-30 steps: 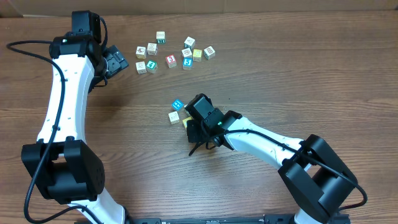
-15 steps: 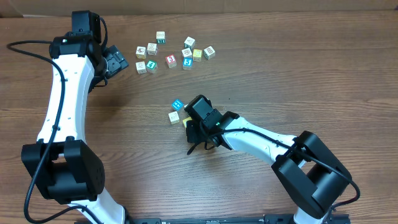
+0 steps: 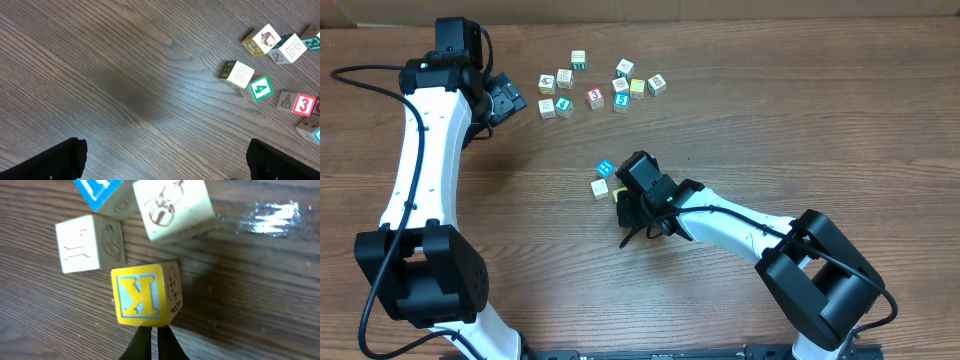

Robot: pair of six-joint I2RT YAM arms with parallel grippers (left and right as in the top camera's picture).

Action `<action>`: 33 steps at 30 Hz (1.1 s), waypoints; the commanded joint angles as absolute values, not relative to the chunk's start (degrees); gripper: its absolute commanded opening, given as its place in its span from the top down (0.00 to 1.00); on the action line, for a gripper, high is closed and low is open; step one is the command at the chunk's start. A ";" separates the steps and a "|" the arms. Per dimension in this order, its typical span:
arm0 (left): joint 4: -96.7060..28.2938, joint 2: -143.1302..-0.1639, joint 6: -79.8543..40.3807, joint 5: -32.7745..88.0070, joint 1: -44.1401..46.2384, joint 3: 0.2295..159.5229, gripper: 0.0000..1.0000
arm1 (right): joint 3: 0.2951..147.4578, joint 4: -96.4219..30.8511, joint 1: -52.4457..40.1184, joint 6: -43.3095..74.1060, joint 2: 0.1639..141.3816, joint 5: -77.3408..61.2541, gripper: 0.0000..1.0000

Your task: Form a circle

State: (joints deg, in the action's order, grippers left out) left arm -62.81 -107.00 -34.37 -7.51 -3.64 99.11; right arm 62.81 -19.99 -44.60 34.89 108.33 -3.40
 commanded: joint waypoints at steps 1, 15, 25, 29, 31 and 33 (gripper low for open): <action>-62.78 -105.89 -34.30 -7.46 -3.68 99.90 0.00 | 62.41 -19.22 -44.29 34.04 109.54 -2.59 0.96; -62.78 -105.89 -34.30 -7.46 -3.68 99.90 0.01 | 62.43 -22.87 -42.11 37.76 109.54 -2.46 0.96; -62.78 -105.89 -34.30 -7.46 -3.68 99.90 0.00 | 62.41 -17.61 -39.66 35.11 109.54 -0.23 0.96; -62.78 -105.89 -34.30 -7.46 -3.68 99.90 0.01 | 62.41 -15.03 -39.66 33.98 109.54 -0.10 0.96; -62.78 -105.89 -34.30 -7.46 -3.68 99.90 0.00 | 62.41 -14.61 -39.66 32.86 109.54 -0.16 0.96; -62.78 -105.89 -34.30 -7.46 -3.68 99.90 0.00 | 62.41 -14.52 -39.66 32.73 109.54 -0.19 0.96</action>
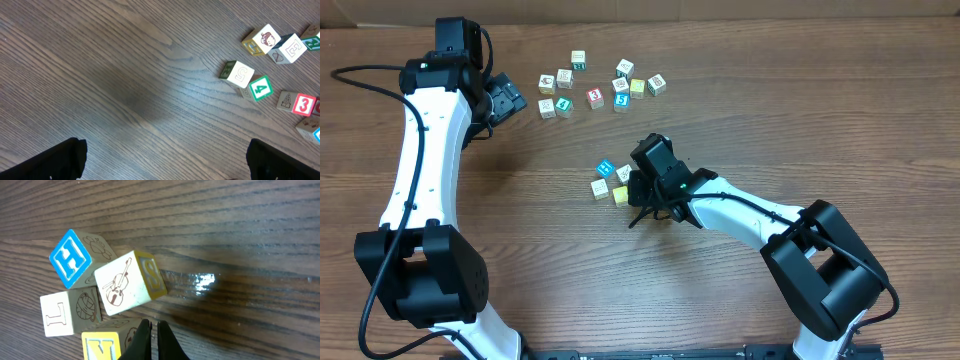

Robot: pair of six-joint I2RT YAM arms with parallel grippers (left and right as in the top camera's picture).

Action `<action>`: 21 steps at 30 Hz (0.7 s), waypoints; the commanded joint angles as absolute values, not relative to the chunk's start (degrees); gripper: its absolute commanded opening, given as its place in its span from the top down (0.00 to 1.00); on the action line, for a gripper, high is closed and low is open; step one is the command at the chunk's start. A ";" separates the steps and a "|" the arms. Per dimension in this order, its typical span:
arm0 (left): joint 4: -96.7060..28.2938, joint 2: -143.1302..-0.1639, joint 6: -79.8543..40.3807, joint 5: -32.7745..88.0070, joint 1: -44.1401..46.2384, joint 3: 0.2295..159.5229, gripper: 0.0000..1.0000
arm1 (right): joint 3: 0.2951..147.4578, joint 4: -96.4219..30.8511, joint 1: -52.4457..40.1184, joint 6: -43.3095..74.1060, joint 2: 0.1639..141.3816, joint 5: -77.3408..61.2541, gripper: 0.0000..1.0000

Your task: Form a circle

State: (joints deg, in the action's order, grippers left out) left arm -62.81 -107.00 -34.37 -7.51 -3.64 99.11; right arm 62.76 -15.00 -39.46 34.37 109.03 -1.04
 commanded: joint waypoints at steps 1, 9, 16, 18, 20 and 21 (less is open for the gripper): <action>-62.78 -105.89 -34.30 -7.46 -3.68 99.90 0.00 | 62.41 -14.39 -39.66 32.73 109.54 -0.49 0.96; -62.78 -105.89 -34.30 -7.46 -3.68 99.90 0.00 | 62.41 -13.93 -39.66 31.20 109.54 -3.99 0.96; -62.78 -105.89 -34.30 -7.46 -3.68 99.90 0.00 | 62.41 -13.69 -39.66 30.68 109.54 -5.43 0.96; -62.78 -105.89 -34.30 -7.46 -3.68 99.90 0.00 | 62.41 -13.54 -39.66 29.91 109.54 -6.15 0.96; -62.78 -105.89 -34.30 -7.46 -3.68 99.90 0.00 | 62.41 -13.56 -39.66 29.91 109.54 -6.13 0.96; -62.78 -105.89 -34.30 -7.46 -3.68 99.90 0.00 | 62.41 -13.56 -39.66 29.93 109.54 -6.15 0.96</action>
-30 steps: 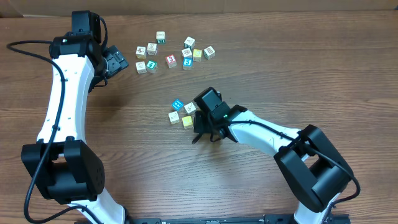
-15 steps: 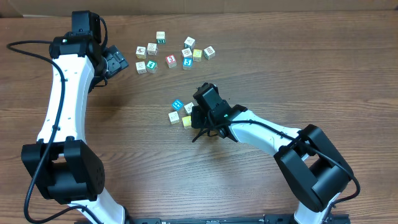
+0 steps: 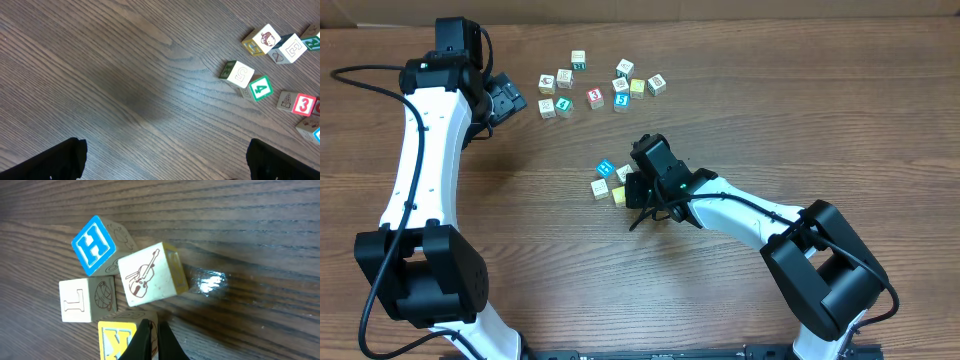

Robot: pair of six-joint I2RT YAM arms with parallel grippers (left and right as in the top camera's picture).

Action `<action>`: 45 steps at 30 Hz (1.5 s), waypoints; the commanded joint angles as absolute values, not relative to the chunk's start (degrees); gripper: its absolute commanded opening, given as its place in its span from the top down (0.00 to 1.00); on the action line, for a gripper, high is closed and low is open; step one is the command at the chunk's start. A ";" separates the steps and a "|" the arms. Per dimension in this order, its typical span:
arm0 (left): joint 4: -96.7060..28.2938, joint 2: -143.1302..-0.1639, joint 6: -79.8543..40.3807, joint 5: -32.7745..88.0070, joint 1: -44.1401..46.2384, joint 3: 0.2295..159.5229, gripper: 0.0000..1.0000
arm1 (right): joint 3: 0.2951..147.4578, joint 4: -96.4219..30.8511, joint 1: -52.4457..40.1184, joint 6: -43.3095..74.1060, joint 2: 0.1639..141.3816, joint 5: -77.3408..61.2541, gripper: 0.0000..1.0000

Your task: Form a circle

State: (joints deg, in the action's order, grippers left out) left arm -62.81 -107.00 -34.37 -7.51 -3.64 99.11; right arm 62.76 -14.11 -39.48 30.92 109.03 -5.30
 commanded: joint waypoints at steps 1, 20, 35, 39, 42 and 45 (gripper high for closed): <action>-62.78 -105.89 -34.30 -7.49 -3.68 99.90 0.01 | 62.41 -13.54 -39.66 29.91 109.54 -6.20 0.96; -62.78 -105.89 -34.30 -7.49 -3.68 99.90 0.00 | 62.52 -17.93 -39.66 34.20 107.22 0.67 0.96; -62.78 -105.89 -34.30 -7.46 -3.68 99.90 0.00 | 61.45 -23.18 -43.16 35.53 107.07 -6.24 0.96; -62.78 -105.89 -34.30 -7.46 -3.68 99.90 0.00 | 61.45 -22.35 -43.40 35.55 107.07 -4.69 0.96; -62.78 -105.89 -34.30 -7.46 -3.68 99.90 0.01 | 61.45 -22.15 -43.40 35.55 107.07 -4.58 0.96; -62.78 -105.89 -34.30 -7.46 -3.68 99.90 0.00 | 61.45 -21.28 -43.40 35.53 107.07 -3.84 0.96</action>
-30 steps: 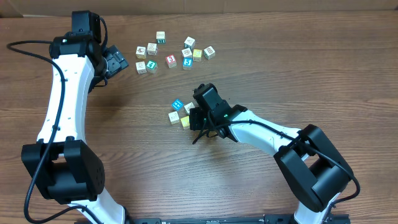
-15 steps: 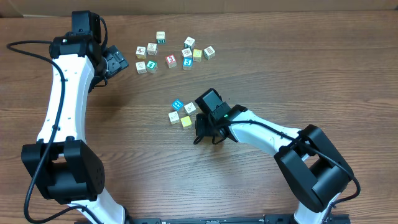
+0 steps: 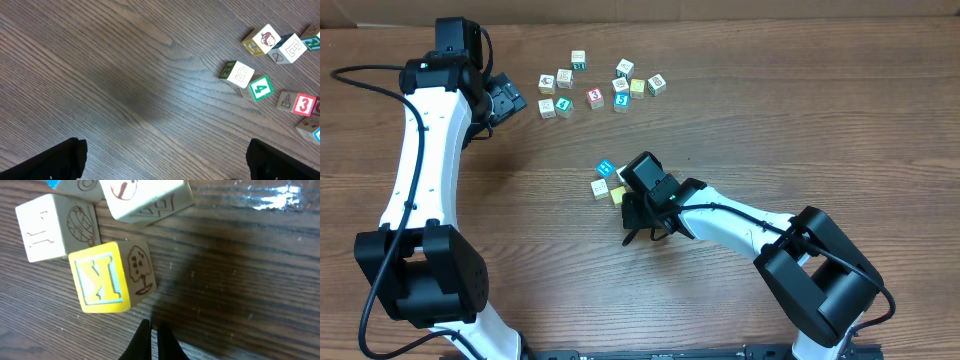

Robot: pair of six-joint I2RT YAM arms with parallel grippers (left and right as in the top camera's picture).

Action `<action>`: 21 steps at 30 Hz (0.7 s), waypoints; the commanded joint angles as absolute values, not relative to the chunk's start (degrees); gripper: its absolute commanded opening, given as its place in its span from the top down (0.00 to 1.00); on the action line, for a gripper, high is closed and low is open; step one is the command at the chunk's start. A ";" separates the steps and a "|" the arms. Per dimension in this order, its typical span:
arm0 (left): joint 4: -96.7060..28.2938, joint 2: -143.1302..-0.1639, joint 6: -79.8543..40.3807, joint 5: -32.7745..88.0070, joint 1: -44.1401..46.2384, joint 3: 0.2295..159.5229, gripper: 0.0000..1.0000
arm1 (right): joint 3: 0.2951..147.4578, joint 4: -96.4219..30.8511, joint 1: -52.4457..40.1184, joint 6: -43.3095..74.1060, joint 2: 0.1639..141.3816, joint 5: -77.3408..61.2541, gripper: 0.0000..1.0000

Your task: Form a circle

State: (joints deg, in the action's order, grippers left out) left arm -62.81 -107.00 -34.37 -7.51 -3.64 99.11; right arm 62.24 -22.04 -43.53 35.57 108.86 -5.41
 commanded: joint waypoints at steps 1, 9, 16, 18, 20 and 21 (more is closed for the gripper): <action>-62.78 -105.89 -34.30 -7.46 -3.68 99.90 0.00 | 61.45 -21.06 -43.40 35.53 107.07 -3.20 0.96; -62.78 -105.89 -34.30 -7.46 -3.68 99.90 0.00 | 61.45 -20.12 -43.40 35.55 107.07 -2.85 0.96; -62.78 -105.89 -34.30 -7.46 -3.68 99.90 0.00 | 61.45 -18.41 -43.40 34.41 107.07 -2.81 0.96; -62.78 -105.89 -34.30 -7.46 -3.68 99.90 0.00 | 61.45 -18.26 -43.40 34.46 107.07 -2.66 0.96; -62.78 -105.89 -34.30 -7.46 -3.68 99.90 0.01 | 61.45 -18.55 -43.40 34.46 107.07 -2.68 0.96; -62.78 -105.89 -34.30 -7.46 -3.68 99.90 0.00 | 61.45 -18.61 -43.40 34.46 107.07 -2.66 0.96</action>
